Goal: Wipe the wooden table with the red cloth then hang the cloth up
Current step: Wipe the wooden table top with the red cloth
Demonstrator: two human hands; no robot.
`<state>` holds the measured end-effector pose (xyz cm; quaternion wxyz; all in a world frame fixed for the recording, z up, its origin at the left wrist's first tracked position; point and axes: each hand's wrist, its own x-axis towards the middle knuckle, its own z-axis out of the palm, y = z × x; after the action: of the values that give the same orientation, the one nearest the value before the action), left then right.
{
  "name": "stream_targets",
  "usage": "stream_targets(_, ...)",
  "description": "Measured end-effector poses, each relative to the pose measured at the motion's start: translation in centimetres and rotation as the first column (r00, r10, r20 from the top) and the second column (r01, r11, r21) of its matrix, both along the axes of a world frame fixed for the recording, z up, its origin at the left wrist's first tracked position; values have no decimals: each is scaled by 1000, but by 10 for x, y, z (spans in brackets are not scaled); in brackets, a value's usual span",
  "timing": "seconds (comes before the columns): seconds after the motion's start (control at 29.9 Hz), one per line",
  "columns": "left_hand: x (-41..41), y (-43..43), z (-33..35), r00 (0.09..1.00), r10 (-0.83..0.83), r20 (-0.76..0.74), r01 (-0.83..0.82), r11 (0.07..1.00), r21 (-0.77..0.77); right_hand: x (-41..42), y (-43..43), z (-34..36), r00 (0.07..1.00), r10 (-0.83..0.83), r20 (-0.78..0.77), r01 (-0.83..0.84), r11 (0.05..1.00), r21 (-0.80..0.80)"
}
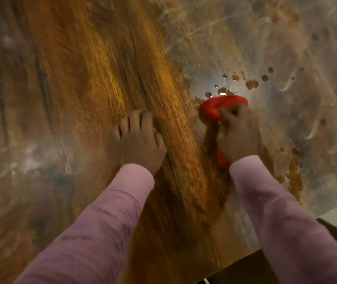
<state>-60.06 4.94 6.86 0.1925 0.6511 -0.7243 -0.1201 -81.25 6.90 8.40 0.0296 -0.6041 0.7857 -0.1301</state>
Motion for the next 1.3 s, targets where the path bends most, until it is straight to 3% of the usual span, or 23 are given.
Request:
stream_targets(0.1,6,-36,3,1000,-17,12,18,1000,-11,-33,-37,5,976,-214,45,213,977,34)
stream_targets(0.17,9,-53,5,1000,-9,17,8,1000,13,-22,-47,7,968,-242,71,240,970,36)
stream_targets(0.23,8,-64,4,999,-12,38,10,999,47,14,-45,6,983,-170,74,169,985,22)
stream_targets(0.33,-1,-74,3,998,-11,67,6,997,82,77,-31,5,995,84,59,-83,996,-22)
stream_targets(0.43,-10,-90,3,995,-18,96,11,997,74,78,-29,4,980,199,27,-199,980,-14)
stream_targets(0.6,-8,-99,-8,994,-21,106,17,999,32,-3,-71,2,993,-116,-11,116,993,4)
stream_targets(0.74,-12,-97,-10,996,-6,88,6,1000,2,-5,-96,3,972,-231,42,231,973,3)
stream_targets(0.8,-14,-97,-9,994,-10,110,9,1000,1,24,-91,3,986,-158,54,159,987,-30)
stream_targets(0.87,-15,-98,-9,992,-2,123,2,1000,-3,59,-82,4,998,20,51,-17,999,-47)
stream_targets(1.0,-15,-99,-8,992,-3,127,2,1000,9,68,-73,5,951,305,52,-303,952,-48)
stream_targets(1.07,-15,-100,-8,992,-3,123,1,1000,18,35,-84,2,981,194,20,-193,981,-35)
stream_targets(1.2,-16,-99,-10,992,0,127,2,1000,-17,-23,-124,2,965,-258,54,258,966,-4)
stream_targets(1.3,-16,-100,-12,990,8,138,-7,1000,-9,-3,-134,3,957,-283,59,283,959,13)
